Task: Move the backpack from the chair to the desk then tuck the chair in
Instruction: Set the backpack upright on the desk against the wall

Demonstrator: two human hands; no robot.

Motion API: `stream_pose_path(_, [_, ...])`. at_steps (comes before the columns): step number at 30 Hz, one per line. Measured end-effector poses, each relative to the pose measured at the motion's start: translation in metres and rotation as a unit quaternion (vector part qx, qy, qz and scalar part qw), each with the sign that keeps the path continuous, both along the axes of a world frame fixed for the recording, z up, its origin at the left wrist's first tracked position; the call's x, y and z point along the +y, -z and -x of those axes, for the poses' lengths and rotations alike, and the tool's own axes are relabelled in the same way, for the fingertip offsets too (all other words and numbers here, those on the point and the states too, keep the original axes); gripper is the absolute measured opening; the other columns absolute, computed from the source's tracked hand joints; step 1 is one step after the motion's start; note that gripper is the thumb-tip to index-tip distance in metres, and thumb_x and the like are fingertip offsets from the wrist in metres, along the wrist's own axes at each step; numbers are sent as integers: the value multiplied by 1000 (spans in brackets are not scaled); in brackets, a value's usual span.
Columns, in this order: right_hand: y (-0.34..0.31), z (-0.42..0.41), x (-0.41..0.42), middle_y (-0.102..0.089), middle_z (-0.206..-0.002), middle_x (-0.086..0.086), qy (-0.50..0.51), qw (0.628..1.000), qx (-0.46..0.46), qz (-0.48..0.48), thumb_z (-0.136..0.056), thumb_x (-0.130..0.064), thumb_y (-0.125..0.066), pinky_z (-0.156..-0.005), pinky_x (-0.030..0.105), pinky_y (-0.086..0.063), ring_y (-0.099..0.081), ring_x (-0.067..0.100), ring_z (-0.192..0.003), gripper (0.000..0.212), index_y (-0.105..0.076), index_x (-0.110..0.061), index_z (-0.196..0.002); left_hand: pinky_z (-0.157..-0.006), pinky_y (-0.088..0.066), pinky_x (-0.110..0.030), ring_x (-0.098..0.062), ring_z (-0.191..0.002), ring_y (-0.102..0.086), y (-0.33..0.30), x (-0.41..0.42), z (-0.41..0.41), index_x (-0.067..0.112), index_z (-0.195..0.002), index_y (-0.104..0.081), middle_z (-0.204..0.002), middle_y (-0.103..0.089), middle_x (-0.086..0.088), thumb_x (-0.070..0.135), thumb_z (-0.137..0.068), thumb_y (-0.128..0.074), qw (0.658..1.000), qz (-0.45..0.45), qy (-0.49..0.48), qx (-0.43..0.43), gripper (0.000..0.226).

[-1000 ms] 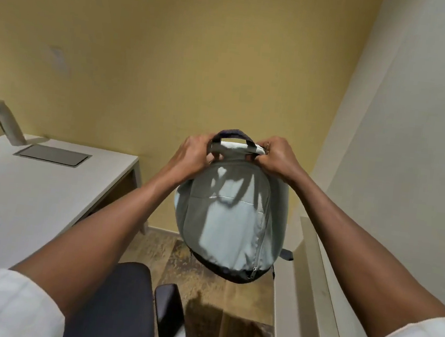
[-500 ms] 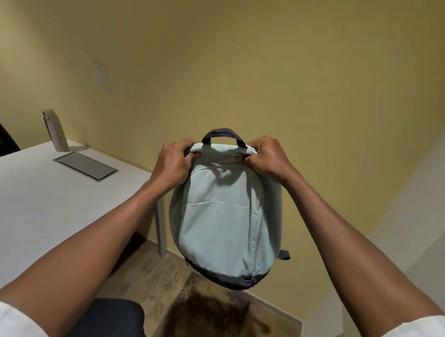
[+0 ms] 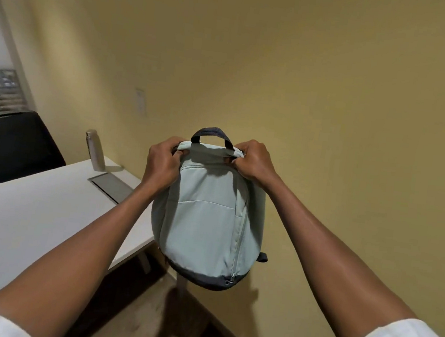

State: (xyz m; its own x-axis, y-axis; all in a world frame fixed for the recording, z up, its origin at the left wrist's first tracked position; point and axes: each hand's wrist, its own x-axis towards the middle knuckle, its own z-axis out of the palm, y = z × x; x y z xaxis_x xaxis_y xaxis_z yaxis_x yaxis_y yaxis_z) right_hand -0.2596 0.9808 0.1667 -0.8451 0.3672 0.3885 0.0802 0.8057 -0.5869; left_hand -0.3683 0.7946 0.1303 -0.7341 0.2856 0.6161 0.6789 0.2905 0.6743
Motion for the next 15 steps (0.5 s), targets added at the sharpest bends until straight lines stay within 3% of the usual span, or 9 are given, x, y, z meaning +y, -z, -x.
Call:
stream_pose_path(6, [13,97,8,-43,-59,7,-47,999,2,11,-73,-13,-67,-52,33,-20,-32,20,-58,23,-54,4,-65,-68,-41,-12,-11,-81,-59,10,-3,75,20,-100,-71,-89,-69,8,6,-90,-52,999,-3,-42,-10,26])
stream_pose_path(11, [22,162,3,-51,-59,4,-97,995,-19,27,-76,-17,-71,-51,32,-24,-41,20,-57,24,-57,-4,-62,-75,-46,-30,-16,-86,-62,17,-12,126,16,-102,-71,-93,-71,4,5,-91,-51,995,20,-89,-33,26])
stream_pose_path(15, [29,213,-1,-51,-57,-3,-126,990,-32,56,-76,-19,-74,-51,30,-29,-46,17,-57,29,-53,-19,-56,-69,-43,-14,-12,-82,-60,19,-18,165,13,-101,-72,-92,-70,4,3,-91,-51,991,18,-122,-44,25])
